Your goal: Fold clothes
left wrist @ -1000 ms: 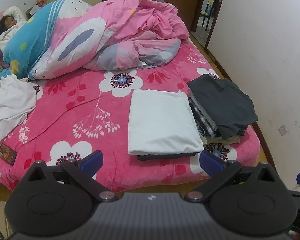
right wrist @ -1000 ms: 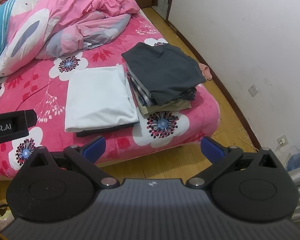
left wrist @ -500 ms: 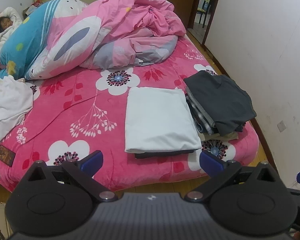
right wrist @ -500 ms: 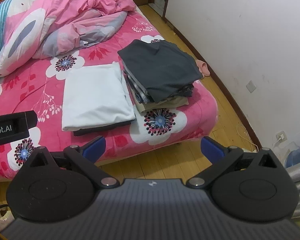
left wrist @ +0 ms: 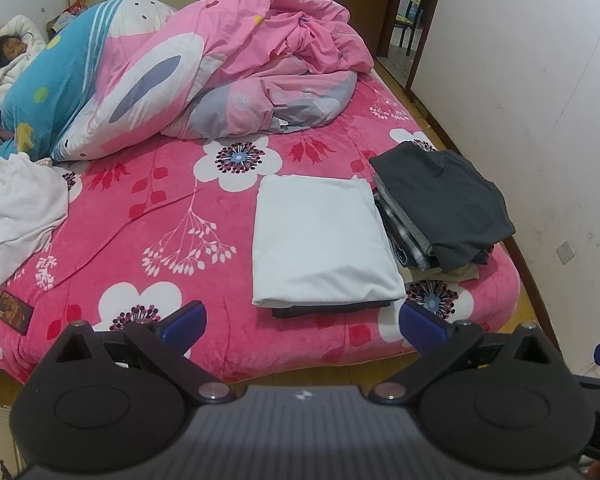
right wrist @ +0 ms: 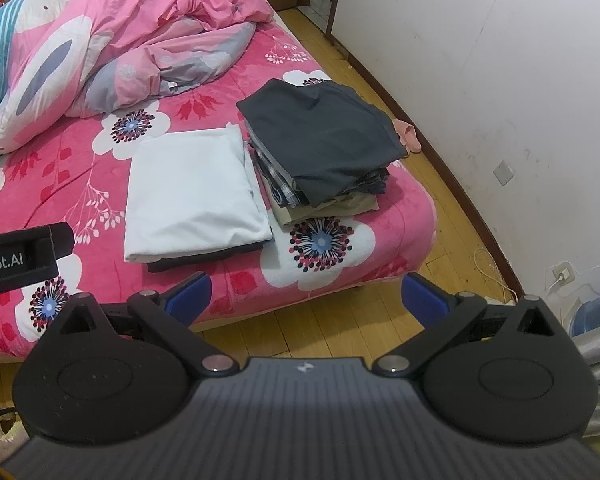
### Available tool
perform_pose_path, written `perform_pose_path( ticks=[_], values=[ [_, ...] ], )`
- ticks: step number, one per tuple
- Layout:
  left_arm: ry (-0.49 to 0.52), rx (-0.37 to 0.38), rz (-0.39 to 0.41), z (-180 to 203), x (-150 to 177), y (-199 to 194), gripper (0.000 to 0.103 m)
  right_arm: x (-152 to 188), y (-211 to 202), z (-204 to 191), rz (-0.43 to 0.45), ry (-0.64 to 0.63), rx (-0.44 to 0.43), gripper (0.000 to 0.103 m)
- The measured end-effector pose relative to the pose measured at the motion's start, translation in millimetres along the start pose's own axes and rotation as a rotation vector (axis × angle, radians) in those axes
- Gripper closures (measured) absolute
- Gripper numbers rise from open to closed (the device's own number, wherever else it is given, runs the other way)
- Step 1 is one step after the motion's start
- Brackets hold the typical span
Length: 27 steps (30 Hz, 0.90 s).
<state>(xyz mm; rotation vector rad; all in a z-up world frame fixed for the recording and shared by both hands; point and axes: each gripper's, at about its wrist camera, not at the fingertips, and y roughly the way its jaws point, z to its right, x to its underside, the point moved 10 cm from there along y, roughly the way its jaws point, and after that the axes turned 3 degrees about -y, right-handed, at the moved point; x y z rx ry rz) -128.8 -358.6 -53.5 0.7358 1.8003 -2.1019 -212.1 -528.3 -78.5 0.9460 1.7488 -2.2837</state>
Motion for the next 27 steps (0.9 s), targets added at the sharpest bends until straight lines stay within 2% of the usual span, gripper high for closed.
perform_pose_path(
  ticks=[27],
  values=[
    [0.011, 0.000, -0.025, -0.4, -0.1, 8.6, 0.000, -2.1, 6.5, 1.5, -0.015, 0.014, 0.005, 0.001]
  ],
)
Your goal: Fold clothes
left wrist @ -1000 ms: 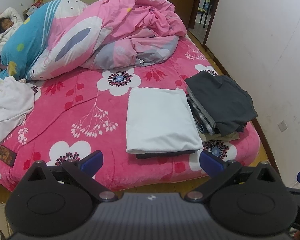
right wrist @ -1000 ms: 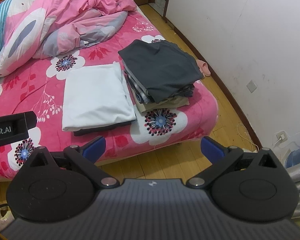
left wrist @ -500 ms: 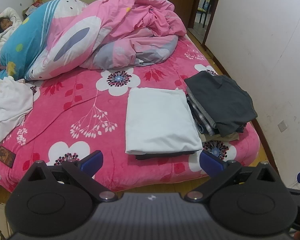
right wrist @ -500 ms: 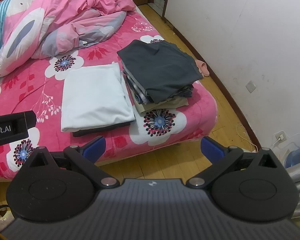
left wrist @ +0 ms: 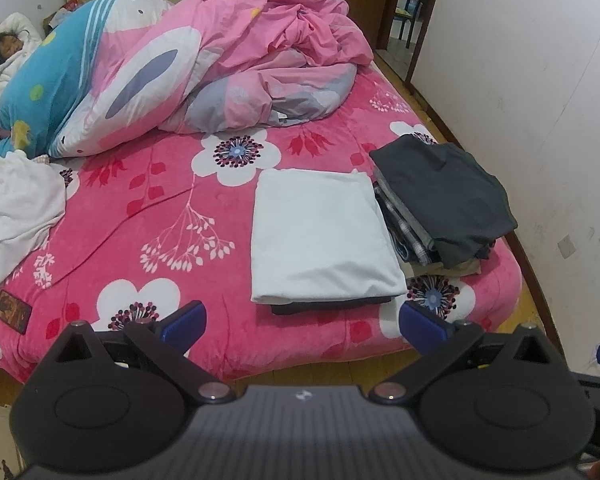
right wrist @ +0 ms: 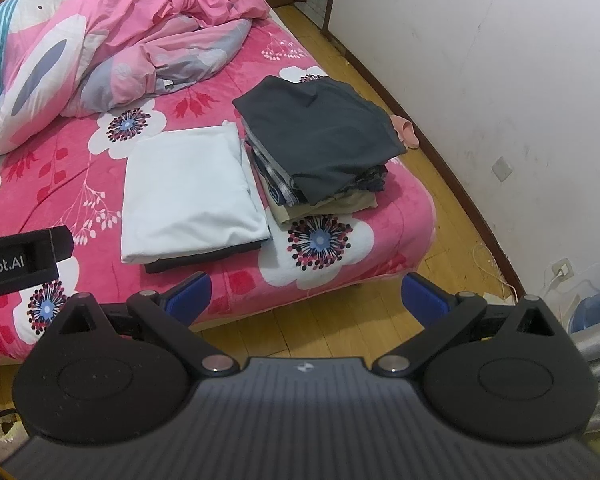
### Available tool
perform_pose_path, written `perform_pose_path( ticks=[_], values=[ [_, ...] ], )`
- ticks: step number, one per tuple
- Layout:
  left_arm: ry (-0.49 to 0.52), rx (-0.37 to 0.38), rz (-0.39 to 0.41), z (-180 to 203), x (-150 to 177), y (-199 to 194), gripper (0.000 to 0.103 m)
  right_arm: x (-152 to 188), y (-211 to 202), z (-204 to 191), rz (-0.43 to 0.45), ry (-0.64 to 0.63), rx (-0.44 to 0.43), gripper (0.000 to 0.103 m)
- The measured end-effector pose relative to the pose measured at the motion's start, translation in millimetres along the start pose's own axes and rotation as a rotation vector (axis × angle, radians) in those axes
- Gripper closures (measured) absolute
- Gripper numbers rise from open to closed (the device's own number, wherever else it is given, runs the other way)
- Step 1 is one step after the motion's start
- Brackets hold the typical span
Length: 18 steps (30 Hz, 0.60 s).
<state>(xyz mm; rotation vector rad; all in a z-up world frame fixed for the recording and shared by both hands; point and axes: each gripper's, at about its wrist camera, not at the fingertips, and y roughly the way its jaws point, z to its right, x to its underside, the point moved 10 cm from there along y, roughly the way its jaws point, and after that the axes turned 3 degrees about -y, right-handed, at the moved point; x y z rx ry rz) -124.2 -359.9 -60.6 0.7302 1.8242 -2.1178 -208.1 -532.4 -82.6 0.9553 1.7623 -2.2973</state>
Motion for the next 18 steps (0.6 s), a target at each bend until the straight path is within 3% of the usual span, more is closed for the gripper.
perform_pose_path(
  ticks=[18],
  values=[
    [0.042, 0.032, -0.025, 29, 12, 5, 0.000, 13, 0, 28, -0.023, 0.041, 0.037, 0.001]
  ],
)
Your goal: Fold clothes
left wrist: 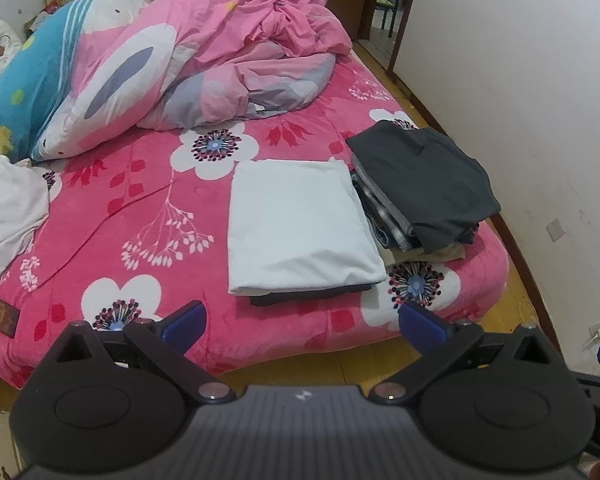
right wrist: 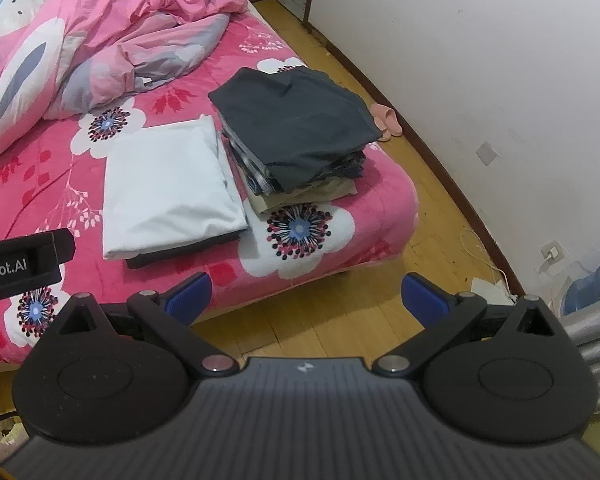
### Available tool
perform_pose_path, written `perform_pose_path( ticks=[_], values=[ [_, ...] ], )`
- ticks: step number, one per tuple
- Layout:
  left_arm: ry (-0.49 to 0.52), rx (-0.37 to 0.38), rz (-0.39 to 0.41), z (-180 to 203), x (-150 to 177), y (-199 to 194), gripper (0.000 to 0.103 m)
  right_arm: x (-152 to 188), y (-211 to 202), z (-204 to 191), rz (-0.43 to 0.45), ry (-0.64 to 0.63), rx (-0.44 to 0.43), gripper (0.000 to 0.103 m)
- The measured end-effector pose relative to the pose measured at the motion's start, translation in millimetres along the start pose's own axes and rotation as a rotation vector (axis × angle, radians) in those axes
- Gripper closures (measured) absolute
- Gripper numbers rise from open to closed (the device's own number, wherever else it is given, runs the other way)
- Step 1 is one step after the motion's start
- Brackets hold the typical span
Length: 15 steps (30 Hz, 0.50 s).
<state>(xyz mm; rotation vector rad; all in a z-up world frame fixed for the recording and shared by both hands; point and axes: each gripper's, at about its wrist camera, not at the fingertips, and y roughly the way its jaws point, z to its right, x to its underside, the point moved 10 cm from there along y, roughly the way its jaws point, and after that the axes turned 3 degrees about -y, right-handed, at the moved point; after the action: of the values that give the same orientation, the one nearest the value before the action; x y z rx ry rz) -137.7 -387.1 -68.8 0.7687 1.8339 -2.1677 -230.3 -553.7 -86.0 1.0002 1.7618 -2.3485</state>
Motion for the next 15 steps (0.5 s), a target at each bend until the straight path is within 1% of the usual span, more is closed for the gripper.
perform_pose_path(
  ticks=[15],
  values=[
    [0.006, 0.010, -0.021, 13, 3, 5, 0.000, 2, 6, 14, -0.021, 0.001, 0.016, 0.001]
  ],
)
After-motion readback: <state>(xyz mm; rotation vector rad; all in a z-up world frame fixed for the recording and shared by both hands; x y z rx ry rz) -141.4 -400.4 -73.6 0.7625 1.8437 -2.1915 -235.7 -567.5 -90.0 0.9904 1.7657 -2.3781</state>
